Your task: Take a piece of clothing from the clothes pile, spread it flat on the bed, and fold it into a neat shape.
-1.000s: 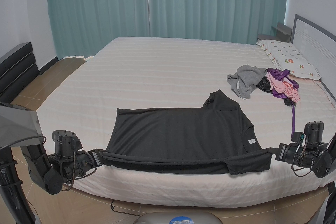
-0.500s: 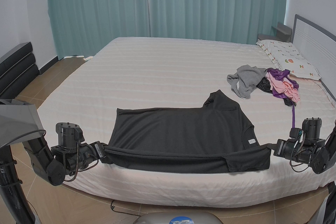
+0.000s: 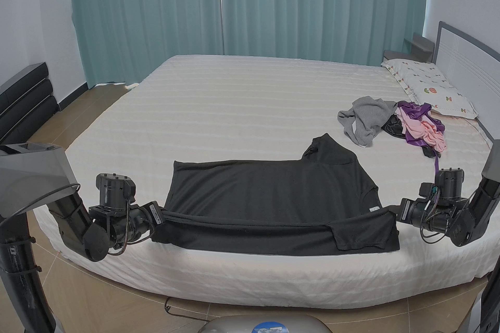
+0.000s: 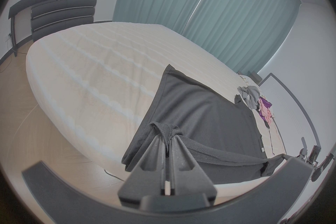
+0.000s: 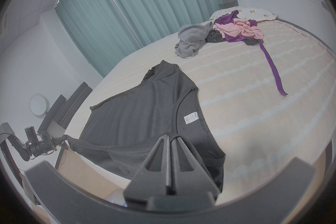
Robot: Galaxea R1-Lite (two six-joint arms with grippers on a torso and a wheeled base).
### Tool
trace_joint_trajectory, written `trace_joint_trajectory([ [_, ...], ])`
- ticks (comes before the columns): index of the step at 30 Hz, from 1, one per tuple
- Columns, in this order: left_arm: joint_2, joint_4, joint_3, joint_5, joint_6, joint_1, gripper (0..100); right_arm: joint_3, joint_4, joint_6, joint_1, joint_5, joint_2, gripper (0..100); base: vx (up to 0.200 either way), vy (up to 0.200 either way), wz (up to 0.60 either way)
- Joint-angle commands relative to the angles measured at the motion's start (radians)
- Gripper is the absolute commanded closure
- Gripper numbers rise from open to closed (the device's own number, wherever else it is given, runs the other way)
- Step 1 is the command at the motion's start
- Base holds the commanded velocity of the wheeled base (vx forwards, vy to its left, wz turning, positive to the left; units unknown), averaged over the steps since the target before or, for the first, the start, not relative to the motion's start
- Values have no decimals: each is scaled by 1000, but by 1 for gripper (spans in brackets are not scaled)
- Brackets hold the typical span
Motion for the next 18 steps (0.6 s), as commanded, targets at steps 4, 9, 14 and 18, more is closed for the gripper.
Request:
trace_joint_trajectory([
  [4, 120, 23, -111, 1, -9, 0, 100, -100, 12, 0, 8, -29, 128, 100, 0, 0, 0],
  [9, 150, 30, -169, 1, -66, 0, 100, -145, 12, 0, 18, -32, 171, 100, 0, 0, 0],
  [14, 175, 41, -195, -1, -84, 0, 0, -169, 12, 0, 31, -32, 194, 100, 0, 0, 0],
  [18, 189, 39, -202, -2, -119, 0, 0, -174, 10, 0, 39, -52, 200, 100, 0, 0, 0],
])
